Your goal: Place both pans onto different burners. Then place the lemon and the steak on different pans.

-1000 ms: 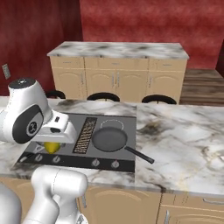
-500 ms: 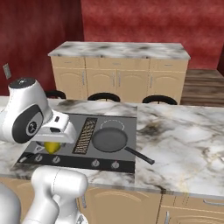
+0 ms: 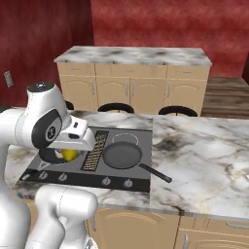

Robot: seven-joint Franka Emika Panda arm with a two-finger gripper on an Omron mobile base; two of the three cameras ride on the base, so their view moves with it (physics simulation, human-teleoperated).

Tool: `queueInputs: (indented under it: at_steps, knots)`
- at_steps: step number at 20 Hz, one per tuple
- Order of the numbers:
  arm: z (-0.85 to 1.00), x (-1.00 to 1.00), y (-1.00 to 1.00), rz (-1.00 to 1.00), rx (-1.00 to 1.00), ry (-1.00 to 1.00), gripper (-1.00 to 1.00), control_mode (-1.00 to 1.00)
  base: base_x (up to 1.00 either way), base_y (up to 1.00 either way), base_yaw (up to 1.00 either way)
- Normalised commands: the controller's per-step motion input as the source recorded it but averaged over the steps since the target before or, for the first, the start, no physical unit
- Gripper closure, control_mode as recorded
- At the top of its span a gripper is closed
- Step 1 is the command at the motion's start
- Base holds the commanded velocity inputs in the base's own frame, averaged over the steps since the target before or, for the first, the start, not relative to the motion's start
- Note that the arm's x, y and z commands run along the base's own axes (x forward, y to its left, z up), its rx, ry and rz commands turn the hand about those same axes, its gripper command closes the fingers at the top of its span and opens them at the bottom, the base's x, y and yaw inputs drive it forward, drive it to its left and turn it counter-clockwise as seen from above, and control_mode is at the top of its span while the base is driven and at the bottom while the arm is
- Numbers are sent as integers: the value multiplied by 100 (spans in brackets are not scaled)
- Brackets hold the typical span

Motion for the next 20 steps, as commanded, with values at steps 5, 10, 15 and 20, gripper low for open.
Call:
queueInputs:
  at_steps: [5, 10, 15, 20]
  knots:
    - [-3, 51, -22, -3, 0, -6, 100, -100, 0, 0, 0]
    - [-28, 59, -22, -3, 0, -4, 100, -100, 0, 0, 0]
    - [-35, 64, -11, -3, 0, -4, 100, -100, 0, 0, 0]
    - [-32, 63, -8, -1, 0, -2, 100, -100, 0, 0, 0]
